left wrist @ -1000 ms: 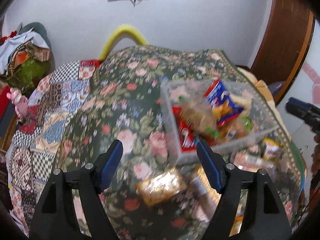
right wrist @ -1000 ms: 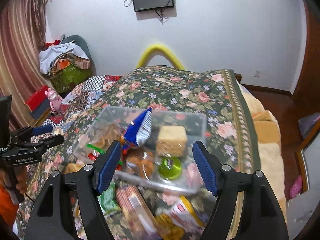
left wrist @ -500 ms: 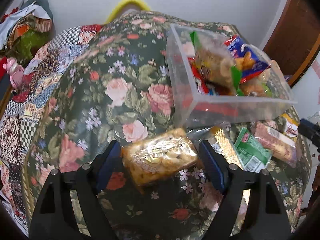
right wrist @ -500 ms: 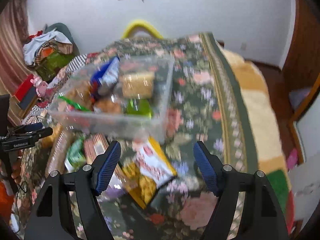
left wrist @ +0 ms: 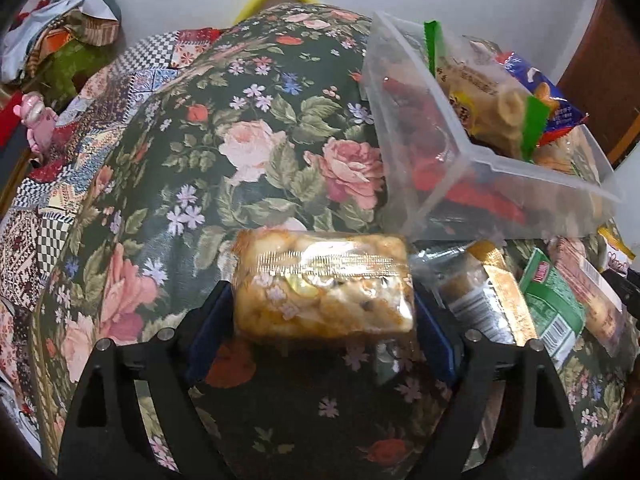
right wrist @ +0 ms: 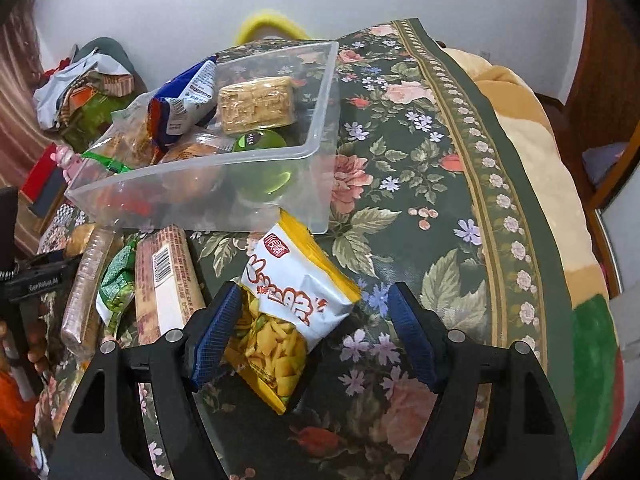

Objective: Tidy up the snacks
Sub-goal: 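Grasp the wrapped cookie packet with the left tool while the right tool grasps the yellow-white bag, then lower the cookie packet and yellow-white bag into the clear box, open both tools, then grasp the long gold-striped biscuit roll with the left tool while the right tool grasps the barcoded biscuit roll, then lower both biscuit rolls into the clear box and open both tools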

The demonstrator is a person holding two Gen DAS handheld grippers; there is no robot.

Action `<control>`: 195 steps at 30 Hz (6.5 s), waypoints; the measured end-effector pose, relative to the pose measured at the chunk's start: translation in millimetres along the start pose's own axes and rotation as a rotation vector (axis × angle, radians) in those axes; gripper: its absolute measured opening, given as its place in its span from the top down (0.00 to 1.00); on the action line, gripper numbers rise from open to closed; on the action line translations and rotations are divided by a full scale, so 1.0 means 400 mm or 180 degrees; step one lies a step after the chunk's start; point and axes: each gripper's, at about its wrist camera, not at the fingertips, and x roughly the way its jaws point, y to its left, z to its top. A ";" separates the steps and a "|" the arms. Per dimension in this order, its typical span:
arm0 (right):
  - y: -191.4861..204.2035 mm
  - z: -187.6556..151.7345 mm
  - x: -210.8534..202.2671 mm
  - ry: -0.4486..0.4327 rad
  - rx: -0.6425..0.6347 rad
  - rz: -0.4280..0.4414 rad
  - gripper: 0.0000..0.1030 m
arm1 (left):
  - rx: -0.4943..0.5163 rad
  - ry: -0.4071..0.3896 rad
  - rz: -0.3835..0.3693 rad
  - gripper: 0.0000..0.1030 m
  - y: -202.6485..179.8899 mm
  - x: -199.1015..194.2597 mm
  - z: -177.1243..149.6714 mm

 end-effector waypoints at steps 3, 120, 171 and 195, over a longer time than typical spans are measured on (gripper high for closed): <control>0.006 -0.005 -0.004 -0.0020 0.0012 0.0144 0.55 | 0.0044 -0.0050 0.0009 0.29 -0.004 -0.008 -0.006; 0.188 0.017 0.039 0.0172 -0.0636 0.0482 0.47 | 0.0439 -0.0014 -0.0285 0.20 -0.090 -0.059 -0.084; 0.154 0.190 -0.156 -0.0854 -0.0527 0.0178 0.58 | 0.0557 -0.0856 -0.0642 0.66 -0.272 -0.272 0.171; 0.144 0.292 0.009 -0.0596 -0.0329 0.0093 0.58 | 0.0554 -0.0655 -0.0596 0.62 -0.306 -0.106 0.312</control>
